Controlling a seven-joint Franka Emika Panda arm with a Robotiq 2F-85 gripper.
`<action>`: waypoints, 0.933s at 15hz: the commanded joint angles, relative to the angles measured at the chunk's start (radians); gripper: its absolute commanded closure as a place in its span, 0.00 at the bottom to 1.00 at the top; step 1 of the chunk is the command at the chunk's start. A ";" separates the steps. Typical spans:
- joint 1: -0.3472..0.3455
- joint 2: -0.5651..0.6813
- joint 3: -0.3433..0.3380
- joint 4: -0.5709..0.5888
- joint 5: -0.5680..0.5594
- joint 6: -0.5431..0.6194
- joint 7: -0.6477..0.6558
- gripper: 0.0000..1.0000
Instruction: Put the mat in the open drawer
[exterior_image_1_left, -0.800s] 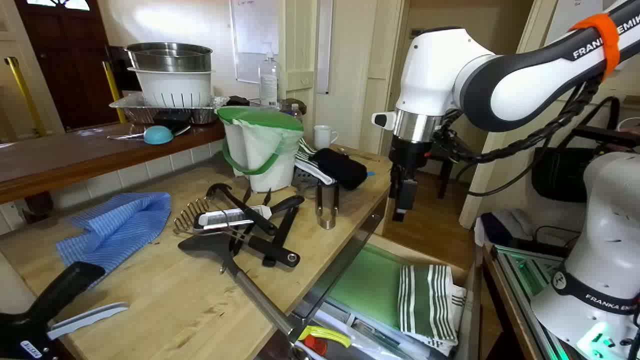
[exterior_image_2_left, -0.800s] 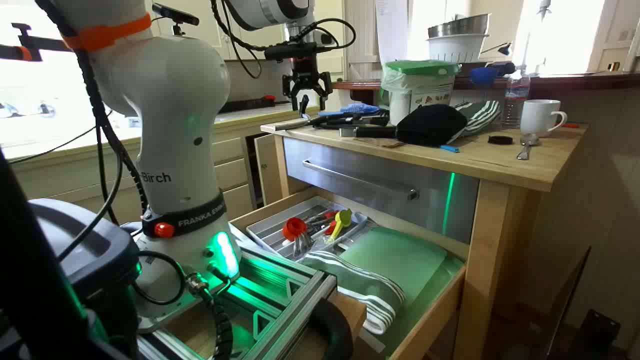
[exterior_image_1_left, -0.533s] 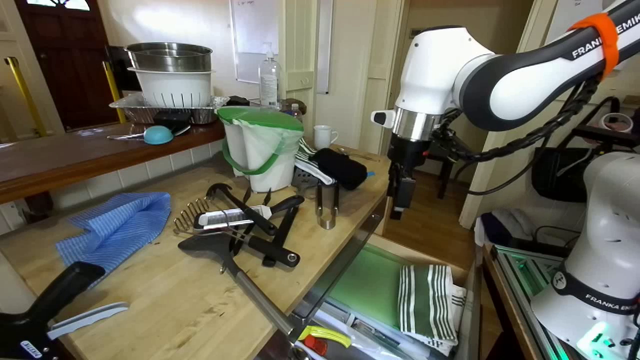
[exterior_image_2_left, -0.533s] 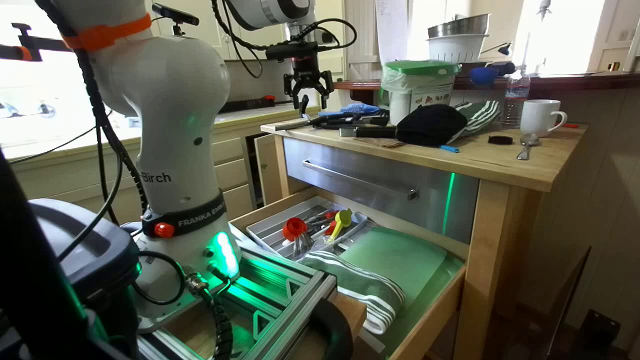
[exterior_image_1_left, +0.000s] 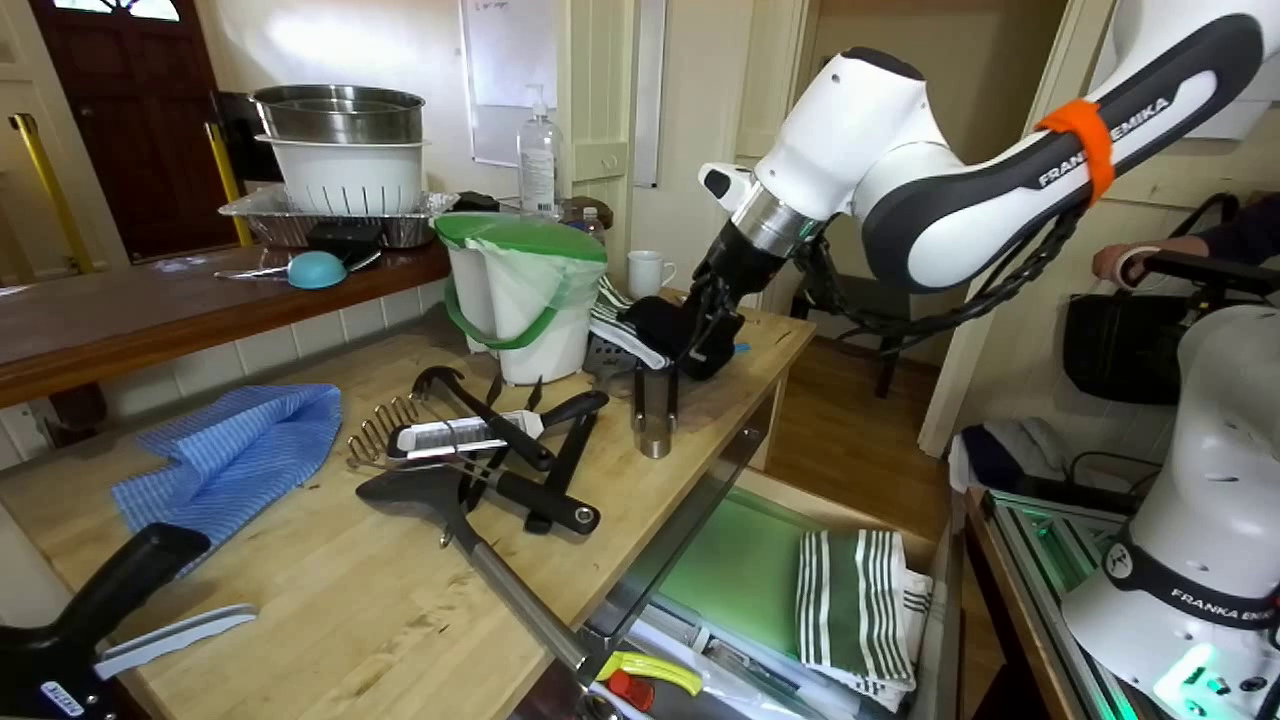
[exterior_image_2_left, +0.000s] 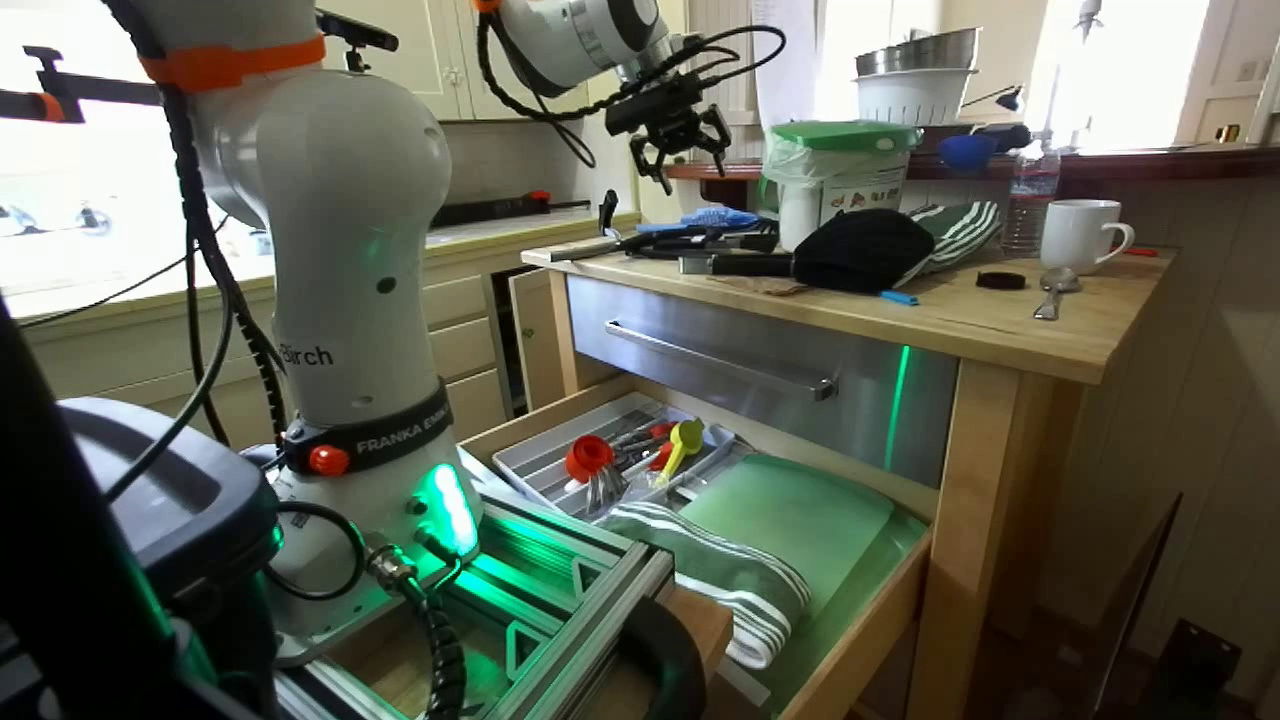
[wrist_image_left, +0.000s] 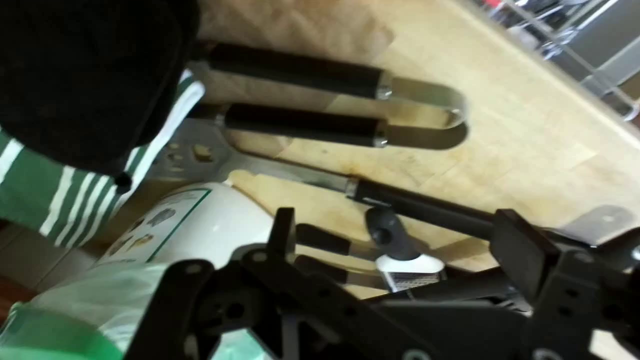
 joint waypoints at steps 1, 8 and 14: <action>-0.241 0.114 0.116 0.127 -0.276 0.082 0.109 0.00; -0.374 0.142 0.127 0.238 -0.627 -0.043 0.364 0.00; -0.377 0.126 0.129 0.224 -0.698 -0.085 0.477 0.00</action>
